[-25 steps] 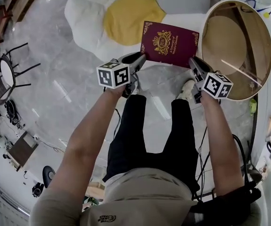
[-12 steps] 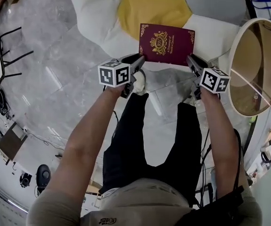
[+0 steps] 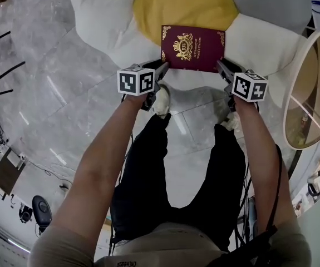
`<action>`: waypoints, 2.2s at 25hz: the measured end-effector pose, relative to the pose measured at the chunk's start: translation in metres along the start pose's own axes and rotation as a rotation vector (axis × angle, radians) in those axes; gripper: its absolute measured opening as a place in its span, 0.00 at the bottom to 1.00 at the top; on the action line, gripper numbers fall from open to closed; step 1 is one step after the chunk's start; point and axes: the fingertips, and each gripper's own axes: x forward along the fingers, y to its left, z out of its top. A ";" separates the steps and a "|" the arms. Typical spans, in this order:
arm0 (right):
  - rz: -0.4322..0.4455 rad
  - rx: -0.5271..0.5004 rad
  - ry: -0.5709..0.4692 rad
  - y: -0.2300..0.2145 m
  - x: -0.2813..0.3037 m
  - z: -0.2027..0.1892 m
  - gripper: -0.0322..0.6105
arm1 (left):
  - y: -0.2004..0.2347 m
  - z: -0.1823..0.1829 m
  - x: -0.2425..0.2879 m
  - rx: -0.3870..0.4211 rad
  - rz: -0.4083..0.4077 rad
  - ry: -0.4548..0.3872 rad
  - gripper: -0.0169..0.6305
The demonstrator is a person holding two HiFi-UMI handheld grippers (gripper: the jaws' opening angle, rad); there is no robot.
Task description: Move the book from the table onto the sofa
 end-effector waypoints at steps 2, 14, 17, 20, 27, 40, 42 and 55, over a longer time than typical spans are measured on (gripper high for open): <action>-0.007 -0.009 0.003 -0.002 0.006 0.001 0.20 | 0.007 0.000 0.007 0.000 0.012 0.004 0.17; -0.021 -0.039 0.009 0.019 -0.057 0.011 0.20 | -0.011 0.009 -0.048 -0.015 0.124 -0.024 0.21; -0.004 -0.050 0.029 0.043 -0.097 0.006 0.14 | -0.046 0.007 -0.084 0.014 0.114 -0.021 0.21; 0.004 -0.069 0.039 0.066 -0.139 0.002 0.10 | -0.089 0.006 -0.117 0.051 0.086 -0.022 0.21; 0.077 -0.097 0.008 0.135 -0.232 -0.002 0.07 | -0.188 0.009 -0.196 0.078 0.035 -0.066 0.06; 0.189 -0.246 -0.081 0.241 -0.432 0.012 0.07 | -0.406 -0.009 -0.323 0.247 -0.102 -0.141 0.04; 0.203 -0.271 -0.104 0.255 -0.461 0.014 0.07 | -0.440 -0.010 -0.342 0.283 -0.117 -0.167 0.04; 0.274 -0.449 -0.217 0.314 -0.587 0.030 0.07 | -0.567 -0.009 -0.417 0.430 -0.152 -0.265 0.04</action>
